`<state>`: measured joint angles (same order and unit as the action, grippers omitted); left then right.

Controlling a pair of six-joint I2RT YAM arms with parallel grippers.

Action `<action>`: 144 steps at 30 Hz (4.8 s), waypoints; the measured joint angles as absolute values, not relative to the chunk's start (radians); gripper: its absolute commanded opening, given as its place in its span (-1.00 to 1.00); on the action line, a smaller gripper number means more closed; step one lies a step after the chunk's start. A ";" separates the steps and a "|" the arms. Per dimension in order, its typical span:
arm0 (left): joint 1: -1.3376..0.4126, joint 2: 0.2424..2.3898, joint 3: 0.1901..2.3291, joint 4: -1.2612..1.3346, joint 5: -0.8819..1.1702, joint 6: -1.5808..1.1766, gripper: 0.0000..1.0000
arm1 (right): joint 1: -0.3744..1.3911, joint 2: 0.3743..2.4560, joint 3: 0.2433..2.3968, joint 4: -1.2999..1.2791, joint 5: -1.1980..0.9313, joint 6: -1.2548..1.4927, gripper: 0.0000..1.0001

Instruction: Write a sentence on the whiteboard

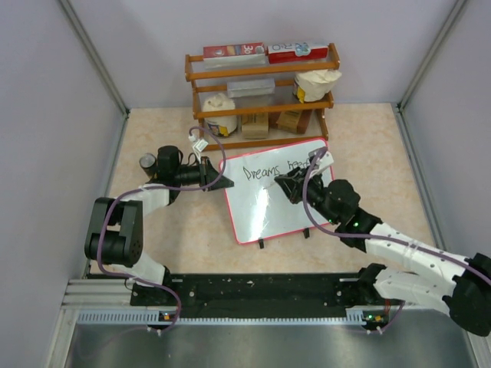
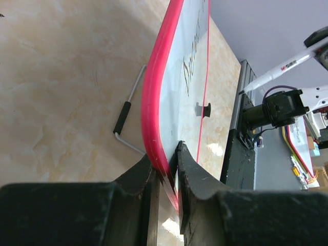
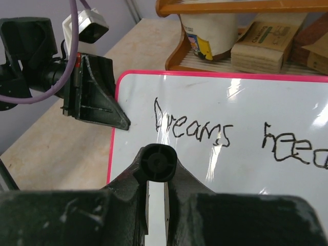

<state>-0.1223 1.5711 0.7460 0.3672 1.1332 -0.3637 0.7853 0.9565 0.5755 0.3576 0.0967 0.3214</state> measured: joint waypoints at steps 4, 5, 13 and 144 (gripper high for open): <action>-0.122 1.571 0.746 0.367 1.133 -0.364 -1.00 | 0.838 1.038 0.576 0.424 0.128 0.317 -1.00; -0.122 1.571 0.746 0.367 1.133 -0.364 -1.00 | 0.847 1.053 0.578 0.434 0.132 0.316 -1.00; -0.122 1.571 0.746 0.366 1.133 -0.363 -1.00 | 0.894 1.156 0.609 0.496 0.187 0.316 -1.00; -0.120 1.580 0.757 0.341 1.137 -0.344 -1.00 | 0.919 1.160 0.491 0.514 0.258 0.413 -1.00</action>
<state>-0.1204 1.5799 0.7567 0.3412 1.1370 -0.3439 0.9188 1.1599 0.4911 0.5137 0.2581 0.4129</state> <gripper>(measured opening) 0.200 0.080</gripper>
